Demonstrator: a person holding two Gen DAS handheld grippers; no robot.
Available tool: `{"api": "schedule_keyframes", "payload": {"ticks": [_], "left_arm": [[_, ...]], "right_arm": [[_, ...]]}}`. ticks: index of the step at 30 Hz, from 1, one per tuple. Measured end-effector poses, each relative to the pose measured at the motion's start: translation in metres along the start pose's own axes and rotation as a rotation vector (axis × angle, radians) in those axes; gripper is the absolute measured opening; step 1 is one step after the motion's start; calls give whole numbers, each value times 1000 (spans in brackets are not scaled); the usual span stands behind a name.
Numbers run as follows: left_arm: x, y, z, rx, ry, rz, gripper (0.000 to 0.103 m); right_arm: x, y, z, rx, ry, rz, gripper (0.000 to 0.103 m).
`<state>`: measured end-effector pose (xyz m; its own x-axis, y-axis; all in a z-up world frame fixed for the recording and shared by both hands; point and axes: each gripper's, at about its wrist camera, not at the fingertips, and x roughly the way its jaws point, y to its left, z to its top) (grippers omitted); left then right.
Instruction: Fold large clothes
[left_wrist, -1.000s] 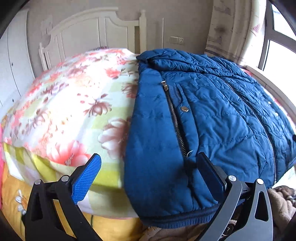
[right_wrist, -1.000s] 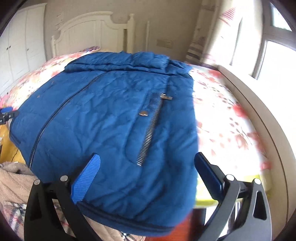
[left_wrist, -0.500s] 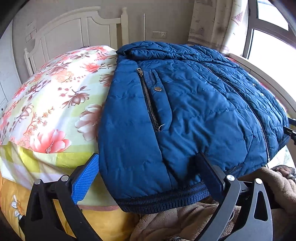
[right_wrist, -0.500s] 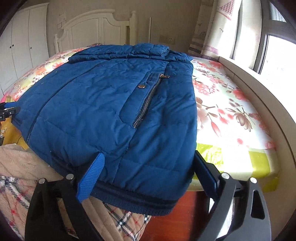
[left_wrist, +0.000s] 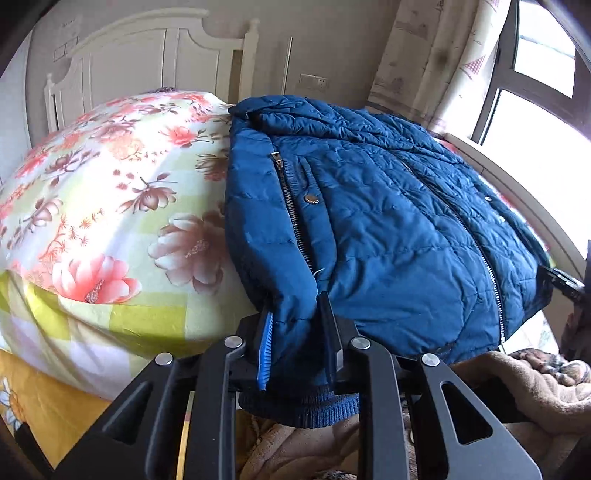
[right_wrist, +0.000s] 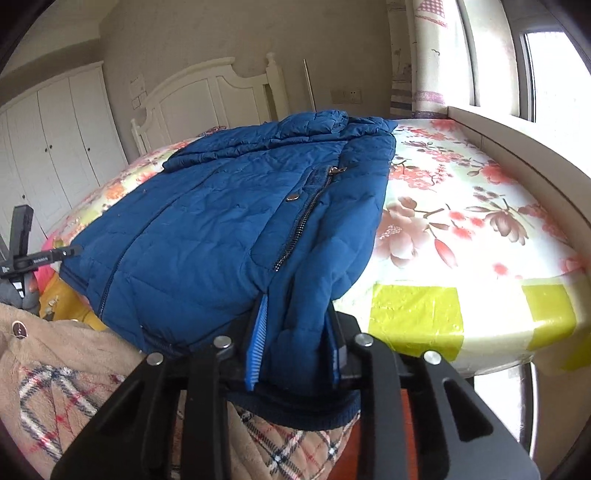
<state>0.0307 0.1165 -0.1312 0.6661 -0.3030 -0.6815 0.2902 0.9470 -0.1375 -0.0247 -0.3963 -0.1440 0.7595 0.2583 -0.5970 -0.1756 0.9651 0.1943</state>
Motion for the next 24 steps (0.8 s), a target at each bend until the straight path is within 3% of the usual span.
{"api": "schedule_keyframes", "payload": {"ticks": [3,5,6,7,9,11,13,18,22,24], "left_arm": [[5,-3,-1,21,2,77,44],[6,3,-1,-11,4,49,44],[5,5,-1,-21,5,30,38],[5,6,0,-31,6,-10,24],[-1,3,0,-21,-12,-36,13],[-9,4,0,-32,-44,-70,9],[-28,16,2,-102,-91,-161,8],[-102,41,13,-236,-257,-363,6],[-170,58,32,-295,-479,-513,1],[-193,67,48,-301,-568,-517,1]], "right_arm": [[-1,1,2,-5,17,-4,38],[1,6,3,-29,27,-26,35],[2,8,3,-47,34,-42,28],[3,9,4,-48,39,-34,21],[1,11,4,-51,35,-19,15],[-2,9,4,-42,27,7,12],[-13,2,4,5,5,73,10],[-84,9,18,42,-155,235,6],[-144,21,46,10,-327,257,6],[-158,23,64,1,-391,261,6]]}}
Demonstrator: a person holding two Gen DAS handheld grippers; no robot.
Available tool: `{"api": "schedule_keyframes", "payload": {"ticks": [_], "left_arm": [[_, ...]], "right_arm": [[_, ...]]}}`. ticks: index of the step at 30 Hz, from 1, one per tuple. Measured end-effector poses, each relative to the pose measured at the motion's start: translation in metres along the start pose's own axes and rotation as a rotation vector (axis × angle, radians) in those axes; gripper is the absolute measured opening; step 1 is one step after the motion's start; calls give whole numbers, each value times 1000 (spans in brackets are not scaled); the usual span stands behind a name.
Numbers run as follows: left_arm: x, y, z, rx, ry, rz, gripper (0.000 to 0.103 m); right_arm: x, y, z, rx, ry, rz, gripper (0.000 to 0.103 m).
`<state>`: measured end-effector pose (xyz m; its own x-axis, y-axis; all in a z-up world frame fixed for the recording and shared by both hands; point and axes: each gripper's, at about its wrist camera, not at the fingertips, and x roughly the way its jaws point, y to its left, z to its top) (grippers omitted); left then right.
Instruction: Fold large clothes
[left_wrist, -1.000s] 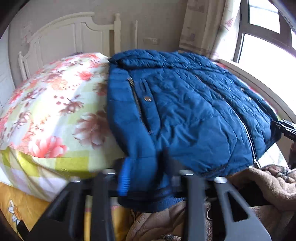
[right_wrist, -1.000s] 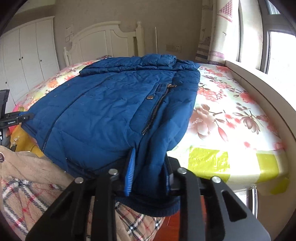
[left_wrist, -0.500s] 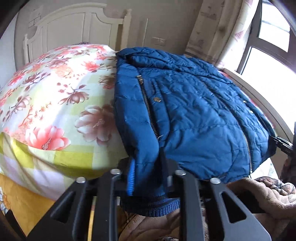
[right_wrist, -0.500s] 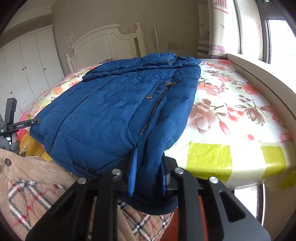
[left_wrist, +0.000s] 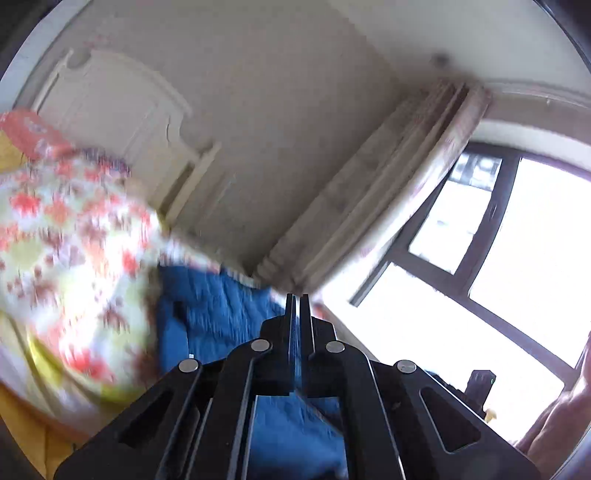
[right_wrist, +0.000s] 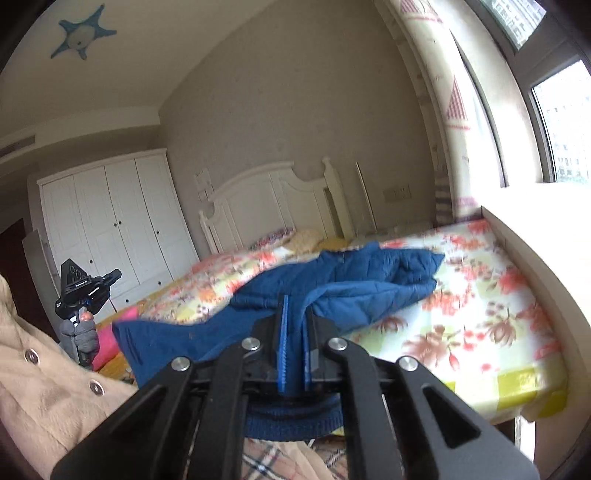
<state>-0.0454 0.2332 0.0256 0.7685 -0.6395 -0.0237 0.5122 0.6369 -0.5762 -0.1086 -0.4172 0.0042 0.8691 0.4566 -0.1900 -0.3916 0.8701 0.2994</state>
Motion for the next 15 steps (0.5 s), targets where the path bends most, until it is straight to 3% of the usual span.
{"api": "schedule_keyframes", "payload": {"ticks": [2,4,6,8,11,12,13,14,15], "left_arm": [[13,-1,11,59,56,19,1],[39,17,0,13,208,62,1],[54,38,-29,-31,367,111,1],[54,62,-60,-74,488,190,1],[47,92,-104,-139,631,249,3],[46,96,-116,-157,668,247,10],[47,103,-130,-175,713,266,33],[46,105,-139,-187,730,261,49],[49,109,-146,-218,736,221,92]], "right_arm": [[9,6,12,-42,-5,3,6],[24,5,11,-49,31,-2,6],[27,-1,0,-23,48,-10,6],[20,-13,-12,18,57,-28,6],[16,-22,-22,39,79,-56,6],[17,-24,-23,41,83,-56,6],[18,-24,-23,41,82,-52,6],[20,-21,-22,38,80,-49,6],[23,-20,-21,35,79,-45,6]]}}
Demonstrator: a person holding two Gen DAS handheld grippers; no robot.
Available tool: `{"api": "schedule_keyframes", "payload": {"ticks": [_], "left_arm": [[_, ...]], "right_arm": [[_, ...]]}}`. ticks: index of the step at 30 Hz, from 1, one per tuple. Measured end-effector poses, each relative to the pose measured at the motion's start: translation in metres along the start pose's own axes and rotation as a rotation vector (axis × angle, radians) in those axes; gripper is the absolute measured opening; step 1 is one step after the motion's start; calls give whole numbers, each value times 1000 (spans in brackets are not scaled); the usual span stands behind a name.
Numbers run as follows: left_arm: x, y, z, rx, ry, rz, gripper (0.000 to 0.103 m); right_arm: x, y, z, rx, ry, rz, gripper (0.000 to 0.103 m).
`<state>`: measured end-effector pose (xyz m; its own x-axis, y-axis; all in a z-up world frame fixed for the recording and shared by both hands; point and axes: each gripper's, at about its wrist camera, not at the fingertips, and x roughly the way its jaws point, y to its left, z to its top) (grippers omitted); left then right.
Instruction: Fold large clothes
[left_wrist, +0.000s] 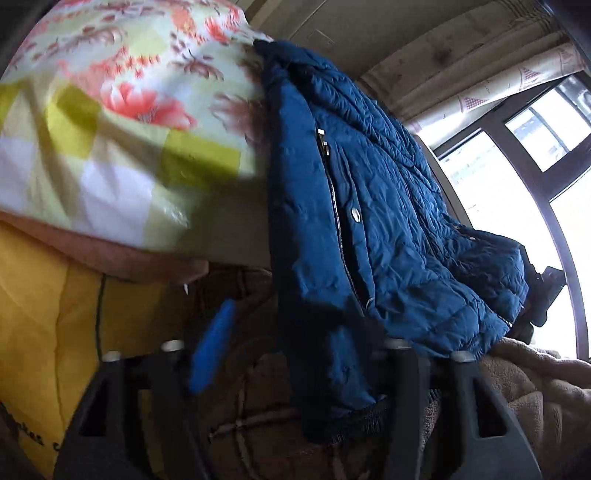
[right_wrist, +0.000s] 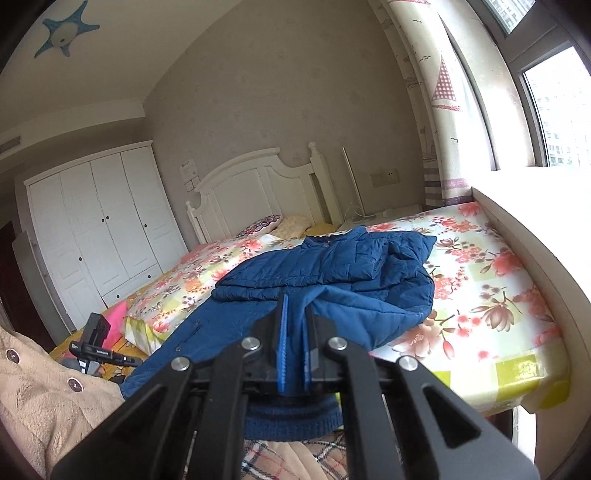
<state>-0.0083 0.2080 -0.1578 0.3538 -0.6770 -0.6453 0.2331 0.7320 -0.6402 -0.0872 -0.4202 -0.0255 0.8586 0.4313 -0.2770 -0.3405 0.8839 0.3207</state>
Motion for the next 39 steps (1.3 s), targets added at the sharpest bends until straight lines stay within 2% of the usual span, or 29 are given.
{"api": "schedule_keyframes", "payload": {"ticks": [1,2,4,5,6,7,8,9,10,12,13,16,19,21,23,26,28,29,30,31,32,33,34,36,37,38,39], "left_arm": [[3,0,-1,-13,-8,-64,99],[5,-2,0,-25,-12,-112,99],[10,-13,2,-12,-17,-103,99],[20,-20,3,20,11,-36,99],[30,-24,3,56,40,61,98],[42,-30,3,107,60,154,93],[48,-36,2,142,54,189,83],[47,-42,4,150,19,205,38],[43,-49,7,150,-31,277,18],[35,-75,9,260,-95,374,9],[31,-87,10,309,-127,407,8],[5,-112,34,333,-277,386,8],[-13,-132,87,380,-385,373,8],[-10,-146,138,402,-413,363,8],[-1,-149,188,339,-389,309,8],[38,-125,296,97,-305,172,9],[75,-97,349,-53,-219,56,11],[89,-83,364,-125,-192,-4,13],[102,-66,380,-218,-188,-54,23],[107,-51,390,-277,-214,-38,24],[108,-43,398,-279,-231,-22,24],[106,-37,403,-270,-240,-12,24],[103,-34,409,-251,-254,38,24],[95,-40,422,-131,-278,211,24],[94,-39,424,-74,-277,272,24],[97,-41,425,-21,-264,319,24],[102,-40,426,12,-245,329,24]], "right_arm": [[3,2,1,-5,1,-1,6],[5,4,2,-9,4,-2,6],[9,6,2,-14,11,-5,6],[7,8,1,-15,11,-5,6],[7,7,0,-12,11,-6,6],[6,6,0,-8,11,-7,6],[4,6,-1,-8,14,-5,6],[3,8,-1,-15,19,-7,6],[5,10,-2,-28,26,-14,6],[7,15,-2,-46,31,-19,6],[8,15,-1,-48,29,-18,6],[15,13,7,-51,-1,-38,6],[45,10,33,-106,2,-121,6],[74,-2,62,-114,0,-152,6],[113,-26,99,-95,0,-189,6],[181,-71,145,-48,33,-277,7],[241,-120,165,111,127,-276,13],[261,-139,167,171,170,-284,15],[281,-159,164,243,210,-297,20],[297,-183,157,337,243,-317,28],[305,-197,150,387,248,-333,36],[307,-206,144,403,238,-340,64],[306,-214,139,402,213,-343,81],[301,-228,135,395,181,-345,80],[298,-235,134,388,175,-356,80],[297,-240,135,379,173,-373,80],[297,-246,137,363,174,-387,80]]}}
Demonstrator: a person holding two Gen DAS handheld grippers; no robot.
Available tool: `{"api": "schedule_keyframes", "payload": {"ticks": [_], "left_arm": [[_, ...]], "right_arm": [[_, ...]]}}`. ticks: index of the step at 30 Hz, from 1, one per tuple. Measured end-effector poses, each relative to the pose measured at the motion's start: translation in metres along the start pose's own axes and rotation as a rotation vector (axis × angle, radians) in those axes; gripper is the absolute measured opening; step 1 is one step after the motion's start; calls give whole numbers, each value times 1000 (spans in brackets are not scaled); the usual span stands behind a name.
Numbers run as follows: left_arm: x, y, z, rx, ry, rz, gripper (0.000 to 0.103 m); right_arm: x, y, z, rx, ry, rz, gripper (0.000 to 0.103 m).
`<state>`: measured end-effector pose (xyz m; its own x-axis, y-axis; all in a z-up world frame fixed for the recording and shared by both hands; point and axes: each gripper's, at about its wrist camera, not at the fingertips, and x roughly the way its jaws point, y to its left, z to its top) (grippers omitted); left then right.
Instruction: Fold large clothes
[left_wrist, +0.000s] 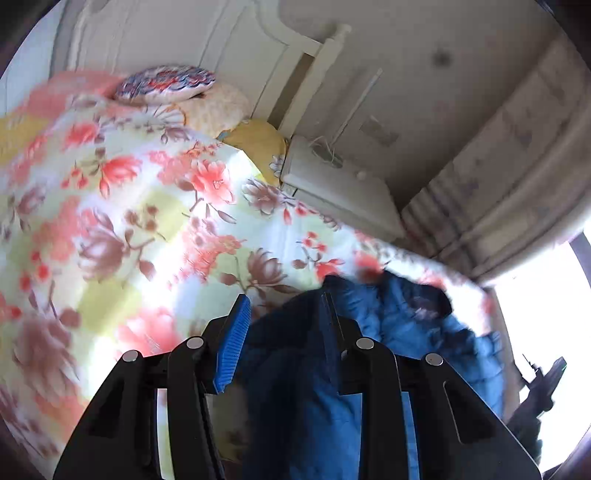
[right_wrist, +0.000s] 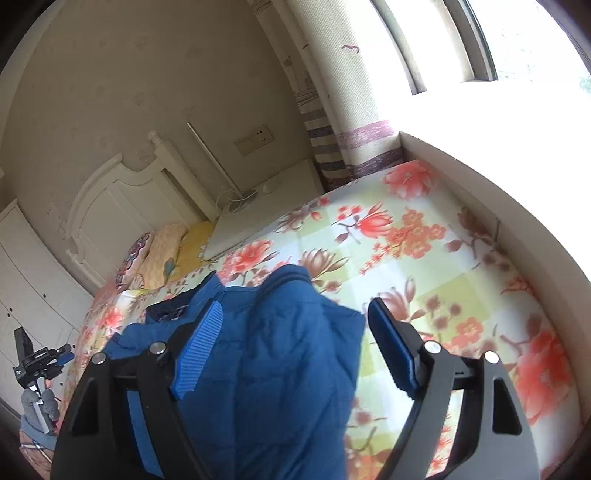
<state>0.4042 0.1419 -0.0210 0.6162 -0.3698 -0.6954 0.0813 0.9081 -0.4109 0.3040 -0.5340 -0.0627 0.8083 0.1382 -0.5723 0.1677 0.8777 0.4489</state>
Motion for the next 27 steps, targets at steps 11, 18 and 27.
{"api": "schedule_keyframes", "payload": {"ticks": [11,18,27], "left_arm": [[82,-43,-23,152,168,-150,24],[96,-57,-2,136,161,-213,99],[90,-76,-18,287,90,18,16]], "right_arm": [[62,21,-5,-212,209,27,80],[71,10,-10,-176,233,58,80],[39,54,-12,-384,138,47,7]]}}
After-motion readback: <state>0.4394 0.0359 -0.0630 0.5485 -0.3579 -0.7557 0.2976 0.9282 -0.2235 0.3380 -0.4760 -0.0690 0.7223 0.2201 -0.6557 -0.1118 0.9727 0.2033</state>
